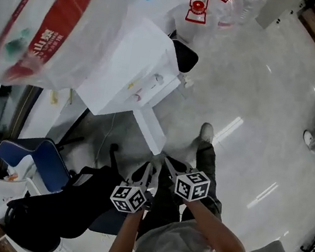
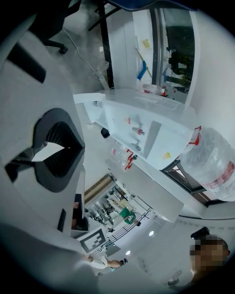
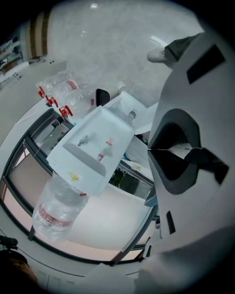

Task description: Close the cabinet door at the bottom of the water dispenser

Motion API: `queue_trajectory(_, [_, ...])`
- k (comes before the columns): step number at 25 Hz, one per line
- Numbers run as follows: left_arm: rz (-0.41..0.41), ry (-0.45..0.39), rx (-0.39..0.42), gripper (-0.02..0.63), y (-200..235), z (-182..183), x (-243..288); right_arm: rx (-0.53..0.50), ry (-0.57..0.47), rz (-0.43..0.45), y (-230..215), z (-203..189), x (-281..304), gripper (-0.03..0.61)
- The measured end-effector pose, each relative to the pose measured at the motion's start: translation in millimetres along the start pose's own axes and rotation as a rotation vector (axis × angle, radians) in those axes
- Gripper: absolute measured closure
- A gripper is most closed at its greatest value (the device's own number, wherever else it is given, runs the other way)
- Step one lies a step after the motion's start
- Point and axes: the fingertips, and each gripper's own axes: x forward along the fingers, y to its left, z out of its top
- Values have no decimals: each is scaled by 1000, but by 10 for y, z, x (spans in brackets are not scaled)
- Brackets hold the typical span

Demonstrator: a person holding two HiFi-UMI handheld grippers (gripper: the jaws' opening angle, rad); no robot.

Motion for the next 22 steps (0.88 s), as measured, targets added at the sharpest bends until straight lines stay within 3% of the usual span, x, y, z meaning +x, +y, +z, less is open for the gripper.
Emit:
queue_trajectory(15, [15,124,54,606,922,-603,971,200,-10,-97,-1021,-949,972,561])
queue_trajectory(22, [5,206,115,606,1339,-870,1283,269,33,-150,-1275,-1553,1426,478])
